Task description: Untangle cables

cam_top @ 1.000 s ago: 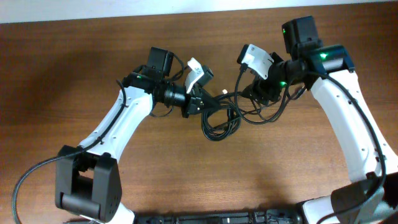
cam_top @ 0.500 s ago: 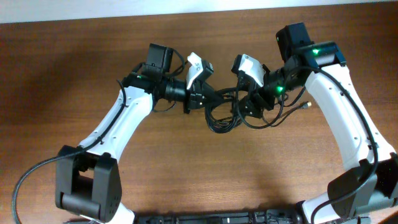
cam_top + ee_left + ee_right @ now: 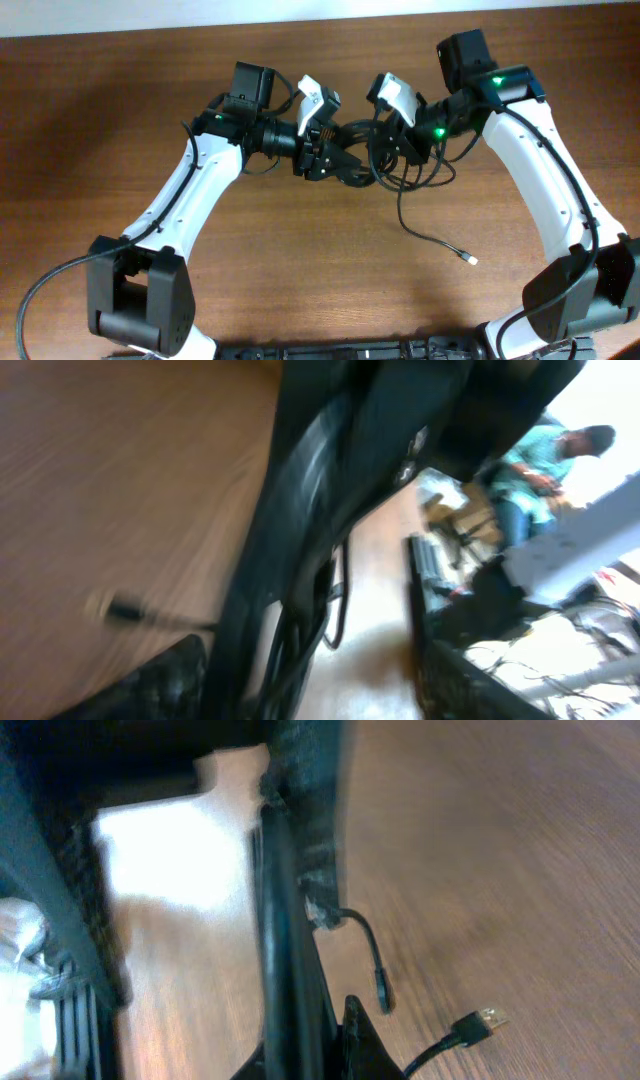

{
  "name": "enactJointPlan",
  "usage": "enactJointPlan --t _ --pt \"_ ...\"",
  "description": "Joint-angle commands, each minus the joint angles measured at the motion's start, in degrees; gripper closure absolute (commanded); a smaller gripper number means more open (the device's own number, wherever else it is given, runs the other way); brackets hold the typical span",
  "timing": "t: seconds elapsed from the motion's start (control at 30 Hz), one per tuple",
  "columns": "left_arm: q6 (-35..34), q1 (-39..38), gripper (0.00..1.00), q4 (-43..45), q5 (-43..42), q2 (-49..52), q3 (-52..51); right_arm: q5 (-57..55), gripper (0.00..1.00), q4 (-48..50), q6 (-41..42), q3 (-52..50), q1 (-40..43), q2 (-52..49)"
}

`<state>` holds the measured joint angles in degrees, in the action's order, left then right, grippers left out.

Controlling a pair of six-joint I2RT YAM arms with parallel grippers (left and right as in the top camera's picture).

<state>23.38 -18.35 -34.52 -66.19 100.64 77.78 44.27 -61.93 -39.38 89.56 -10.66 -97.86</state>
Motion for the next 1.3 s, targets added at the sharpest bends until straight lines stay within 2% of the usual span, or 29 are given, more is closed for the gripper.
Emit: enactJointPlan --t 0.0,0.07,0.1,0.17,0.2,0.23,0.27,0.33,0.4,0.5,0.6,0.7,0.97,1.1,1.2,1.27 --pt "-4.17 -0.31 0.21 -0.61 8.79 -0.09 0.92 -11.37 0.96 7.08 27.39 0.44 0.22 -0.24" --pt "-6.99 -0.22 0.21 0.13 10.38 -0.09 0.92 -16.31 0.96 9.9 39.5 0.44 0.22 -0.24" --pt "-8.31 -0.22 0.24 0.92 10.54 -0.09 0.92 -16.24 0.96 10.49 42.23 0.44 0.2 -0.24" --pt "-14.67 -0.24 0.44 3.89 10.54 -0.09 0.92 -14.71 0.96 10.84 45.0 0.44 0.04 -0.24" --pt "-17.25 -0.31 0.58 5.2 10.56 -0.09 0.92 -13.42 0.96 10.8 45.97 0.44 0.04 -0.24" --pt "-23.61 -0.39 0.74 8.55 10.58 -0.09 0.92 -11.19 0.96 10.8 48.59 0.44 0.04 -0.24" --pt "-31.19 -0.39 0.75 12.24 10.86 -0.04 0.92 -10.86 0.96 10.84 53.35 0.44 0.07 -0.24" --pt "-42.05 -0.39 0.69 15.74 14.03 -0.04 0.92 -10.86 0.96 10.88 60.3 0.44 0.07 -0.24" --pt "-50.12 -0.39 0.63 17.31 16.09 -0.02 0.92 -10.84 0.96 11.41 66.99 0.44 0.07 -0.24" --pt "-56.15 -1.44 0.63 18.51 16.09 -0.02 0.92 -10.91 0.96 15.02 68.83 0.44 -0.13 -0.24" --pt "-57.27 -3.06 0.62 18.43 16.06 -0.02 0.92 -12.22 0.96 19.63 68.3 0.44 -0.46 -0.24" --pt "-57.29 -5.44 0.51 18.38 16.09 -0.02 0.92 -14.29 0.96 22.21 68.19 0.44 -0.66 -0.24" --pt "-58.97 -6.34 0.48 18.64 18.32 -0.02 0.92 -17.64 0.96 21.84 66.6 0.33 -2.4 -0.26" --pt "-56.11 -4.15 0.37 18.4 22.86 -0.02 0.92 -25.16 0.96 20.15 66.62 0.33 -2.84 -0.26" --pt "-54.75 -1.31 0.28 14.88 28.17 -0.02 0.92 -31.65 0.96 19.69 66.69 0.33 -2.78 -0.26" --pt "-54.77 -0.46 0.26 13.88 28.35 -0.02 0.92 -36.96 0.96 19.74 67.41 0.33 -2.8 -0.26"
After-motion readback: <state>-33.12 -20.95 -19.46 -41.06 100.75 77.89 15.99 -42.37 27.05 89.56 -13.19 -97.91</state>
